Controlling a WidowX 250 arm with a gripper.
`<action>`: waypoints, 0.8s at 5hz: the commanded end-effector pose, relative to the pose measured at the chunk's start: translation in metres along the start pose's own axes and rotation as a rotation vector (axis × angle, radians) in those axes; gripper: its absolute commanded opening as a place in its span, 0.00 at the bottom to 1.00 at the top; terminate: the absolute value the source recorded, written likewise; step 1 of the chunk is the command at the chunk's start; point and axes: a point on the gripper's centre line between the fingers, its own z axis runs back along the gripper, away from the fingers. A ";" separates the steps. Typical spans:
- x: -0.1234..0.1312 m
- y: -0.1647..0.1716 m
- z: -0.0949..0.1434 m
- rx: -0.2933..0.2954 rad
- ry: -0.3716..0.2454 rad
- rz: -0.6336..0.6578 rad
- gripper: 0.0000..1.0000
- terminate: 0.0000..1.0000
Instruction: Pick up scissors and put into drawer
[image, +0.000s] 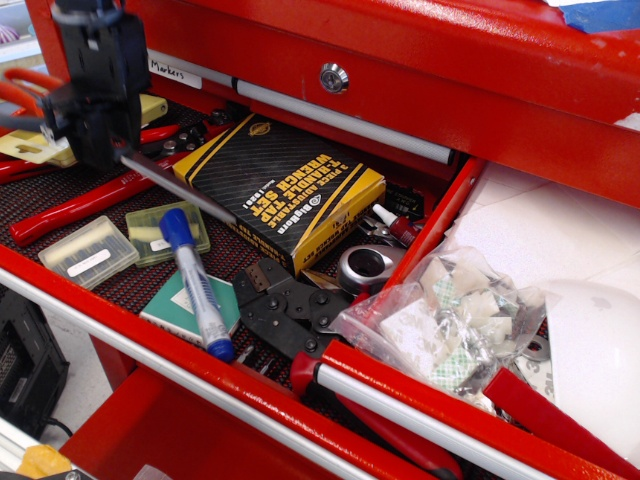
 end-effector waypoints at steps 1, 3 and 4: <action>0.004 -0.002 0.070 0.040 -0.013 0.064 0.00 0.00; 0.086 -0.021 0.110 0.197 -0.201 0.327 0.00 0.00; 0.134 -0.021 0.111 0.251 -0.234 0.543 0.00 0.00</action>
